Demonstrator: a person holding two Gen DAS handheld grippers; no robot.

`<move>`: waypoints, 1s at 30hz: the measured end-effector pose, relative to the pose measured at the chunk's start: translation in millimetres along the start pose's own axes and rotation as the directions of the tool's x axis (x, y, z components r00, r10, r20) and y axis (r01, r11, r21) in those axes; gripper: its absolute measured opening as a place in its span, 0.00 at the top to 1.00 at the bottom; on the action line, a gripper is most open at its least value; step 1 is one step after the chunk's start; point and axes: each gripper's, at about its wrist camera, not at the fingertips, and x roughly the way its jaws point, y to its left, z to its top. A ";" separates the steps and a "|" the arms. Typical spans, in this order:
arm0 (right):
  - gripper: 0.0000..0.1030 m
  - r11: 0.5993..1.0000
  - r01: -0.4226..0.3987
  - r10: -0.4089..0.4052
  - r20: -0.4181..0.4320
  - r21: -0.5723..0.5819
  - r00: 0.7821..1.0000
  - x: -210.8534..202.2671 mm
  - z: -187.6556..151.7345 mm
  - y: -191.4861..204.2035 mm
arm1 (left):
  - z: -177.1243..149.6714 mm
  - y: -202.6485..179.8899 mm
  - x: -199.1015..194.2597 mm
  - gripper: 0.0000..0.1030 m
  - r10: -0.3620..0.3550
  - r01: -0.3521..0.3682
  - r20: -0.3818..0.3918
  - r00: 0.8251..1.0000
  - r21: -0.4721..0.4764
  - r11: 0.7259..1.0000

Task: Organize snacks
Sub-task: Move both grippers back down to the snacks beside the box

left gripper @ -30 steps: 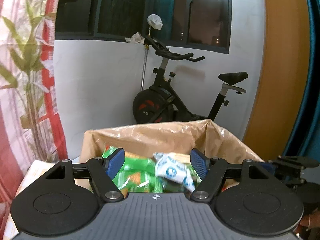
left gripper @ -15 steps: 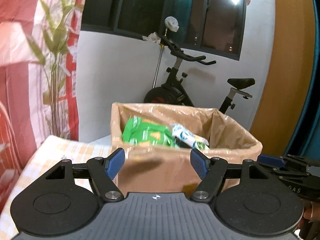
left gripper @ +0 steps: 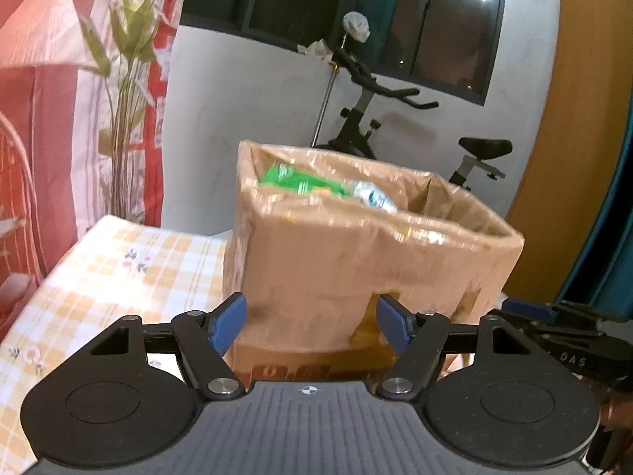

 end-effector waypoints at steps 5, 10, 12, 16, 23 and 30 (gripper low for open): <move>0.60 1.000 0.006 -0.005 -0.034 0.013 0.999 0.8 -14.8 -2.4 | -19.0 1.5 8.4 0.28 0.011 -0.010 -0.037 0.999 0.008 1.000; 0.60 0.999 0.018 -0.015 -0.077 0.034 0.997 3.3 -28.0 -7.6 | -33.5 4.2 19.5 0.28 0.011 -0.011 -0.085 0.996 -0.001 1.000; 0.60 0.999 0.020 -0.016 -0.097 0.041 0.995 4.7 -33.1 -8.6 | -40.0 4.2 24.5 0.29 0.011 -0.011 -0.107 0.994 -0.001 1.000; 0.60 0.999 -0.007 0.013 -0.145 0.045 0.989 11.3 -41.0 -4.2 | -53.8 3.1 31.7 0.29 0.006 -0.007 -0.153 0.988 -0.008 1.000; 0.21 0.990 -0.139 0.133 -0.304 0.002 0.943 43.8 -65.1 18.4 | -68.6 9.1 34.0 0.29 0.010 -0.017 -0.204 0.979 -0.037 0.999; 0.12 0.976 -0.209 0.175 -0.356 -0.059 0.918 76.6 -63.9 38.9 | -72.5 13.5 36.3 0.32 -0.003 -0.015 -0.229 0.973 -0.075 0.997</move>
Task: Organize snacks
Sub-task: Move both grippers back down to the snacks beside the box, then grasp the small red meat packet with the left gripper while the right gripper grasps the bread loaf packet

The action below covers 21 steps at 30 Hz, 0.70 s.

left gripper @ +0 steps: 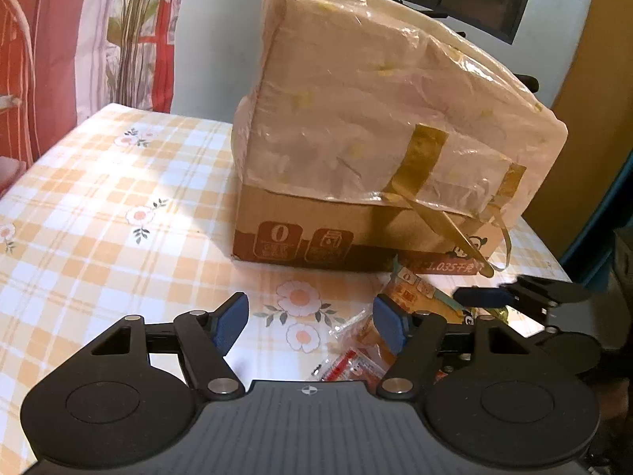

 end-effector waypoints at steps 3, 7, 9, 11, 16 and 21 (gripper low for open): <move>0.11 0.999 -0.025 0.024 -0.015 -0.024 1.000 5.5 2.7 3.3 | -3.8 -2.1 2.6 0.33 -0.011 0.011 -0.019 1.000 -0.004 1.000; 0.10 0.997 0.018 -0.022 -0.059 -0.078 0.998 13.1 -3.8 9.7 | -6.9 -4.1 8.7 0.35 -0.011 0.010 -0.052 0.999 -0.004 1.000; 0.15 0.996 0.042 -0.045 -0.041 -0.080 0.998 9.5 -8.9 10.1 | -8.8 -4.6 8.8 0.35 -0.017 0.017 -0.055 0.998 -0.002 1.000; 0.25 0.998 0.044 -0.045 -0.018 -0.046 0.999 3.9 -13.0 8.1 | -10.2 -5.7 8.9 0.35 -0.019 0.019 -0.060 0.998 0.001 1.000; 0.28 0.997 0.083 -0.083 0.026 0.011 0.996 -10.7 -27.2 4.8 | -13.8 -8.7 6.8 0.35 -0.031 0.031 -0.068 0.997 0.008 0.999; 0.28 0.989 0.148 -0.149 0.065 0.018 0.987 -21.5 -33.0 7.6 | -23.2 -11.2 5.4 0.35 -0.043 0.045 -0.087 0.995 0.010 0.999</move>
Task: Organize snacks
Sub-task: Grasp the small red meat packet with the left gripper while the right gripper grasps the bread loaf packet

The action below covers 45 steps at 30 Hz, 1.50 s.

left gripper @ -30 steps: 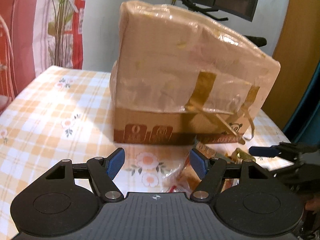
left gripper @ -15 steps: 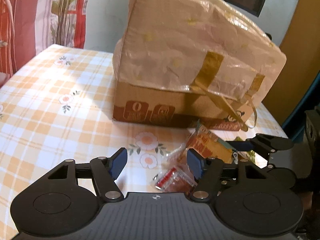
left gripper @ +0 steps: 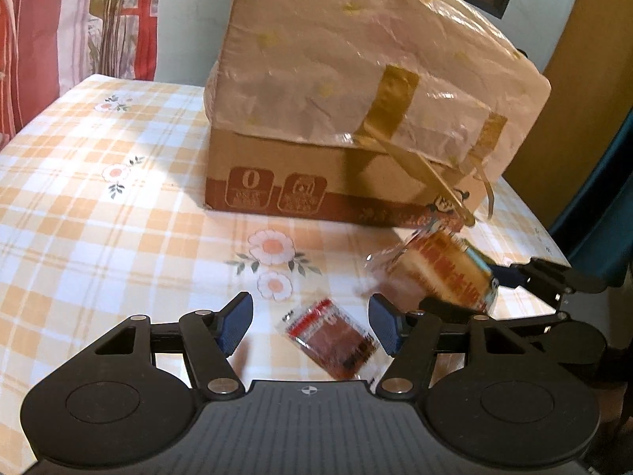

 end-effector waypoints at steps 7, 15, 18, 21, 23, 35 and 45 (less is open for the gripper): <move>0.28 0.997 0.069 -0.068 0.016 -0.024 0.998 -9.4 -15.0 1.6 | -13.0 -1.9 0.3 0.35 -0.029 0.029 -0.026 0.999 -0.006 1.000; 0.28 0.998 0.064 -0.064 0.034 0.002 0.997 -11.8 -21.1 -1.5 | -15.6 1.5 9.9 0.43 -0.065 0.062 -0.070 0.995 -0.041 0.997; 0.28 0.998 0.058 -0.058 0.038 0.009 0.998 -12.1 -22.0 -3.1 | -17.7 2.4 17.6 0.55 -0.079 0.075 -0.089 0.993 -0.054 0.996; 0.28 0.998 0.054 -0.055 0.042 0.013 0.998 -13.1 -23.2 -3.4 | -16.5 2.5 22.4 0.65 -0.088 0.082 -0.091 0.992 -0.059 0.995; 0.28 0.998 0.053 -0.053 0.044 0.015 0.998 -12.7 -23.5 -3.4 | -15.3 2.7 25.7 0.69 -0.085 0.080 -0.090 0.992 -0.056 0.995; 0.28 0.998 0.051 -0.052 0.049 0.021 0.997 -12.3 -24.8 -3.0 | 10.7 2.3 49.7 0.79 -0.066 0.064 -0.093 0.993 -0.028 0.998; 0.29 0.995 0.081 -0.084 0.062 0.060 0.994 -17.6 -25.5 -7.8 | 4.7 0.7 35.8 0.60 -0.059 0.056 -0.077 0.995 -0.040 0.998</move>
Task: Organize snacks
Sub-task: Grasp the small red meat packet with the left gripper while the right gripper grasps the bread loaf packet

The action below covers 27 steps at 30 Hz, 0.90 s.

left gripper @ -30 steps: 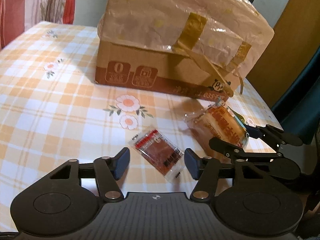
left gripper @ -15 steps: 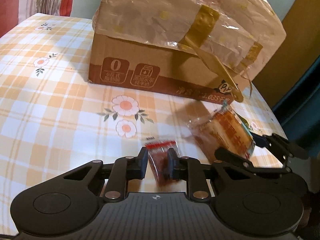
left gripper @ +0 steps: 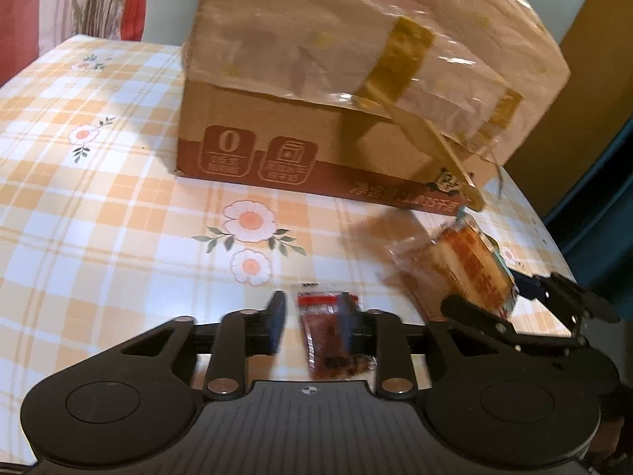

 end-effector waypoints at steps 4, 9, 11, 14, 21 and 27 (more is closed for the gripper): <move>0.29 1.000 0.008 -0.008 0.007 0.006 1.000 -1.4 0.2 -2.5 | -3.8 -25.0 -4.6 0.36 0.034 -0.037 0.033 0.999 0.115 0.993; 0.29 1.000 0.016 -0.017 0.007 0.013 1.000 -1.9 -0.2 -5.3 | -9.8 -37.7 12.2 0.37 0.098 -0.096 -0.001 0.995 0.177 0.980; 0.29 1.000 0.018 -0.018 0.009 0.014 1.000 -2.7 -0.9 -6.1 | -11.6 -40.3 14.3 0.38 0.125 -0.125 0.014 0.992 0.197 0.972; 0.29 1.000 0.014 -0.014 0.010 0.020 1.000 -4.2 -3.6 -5.7 | -14.0 -46.4 18.3 0.38 0.152 -0.152 0.020 0.988 0.227 0.962; 0.29 1.000 0.007 -0.007 0.004 0.022 1.000 -3.7 -4.9 -5.2 | -14.9 -51.7 20.2 0.37 0.159 -0.161 0.027 0.987 0.241 0.957; 0.29 1.000 0.010 -0.011 0.004 0.022 1.000 -3.8 -5.0 -3.7 | -15.1 -37.7 11.7 0.56 0.147 -0.155 0.053 0.988 0.190 0.970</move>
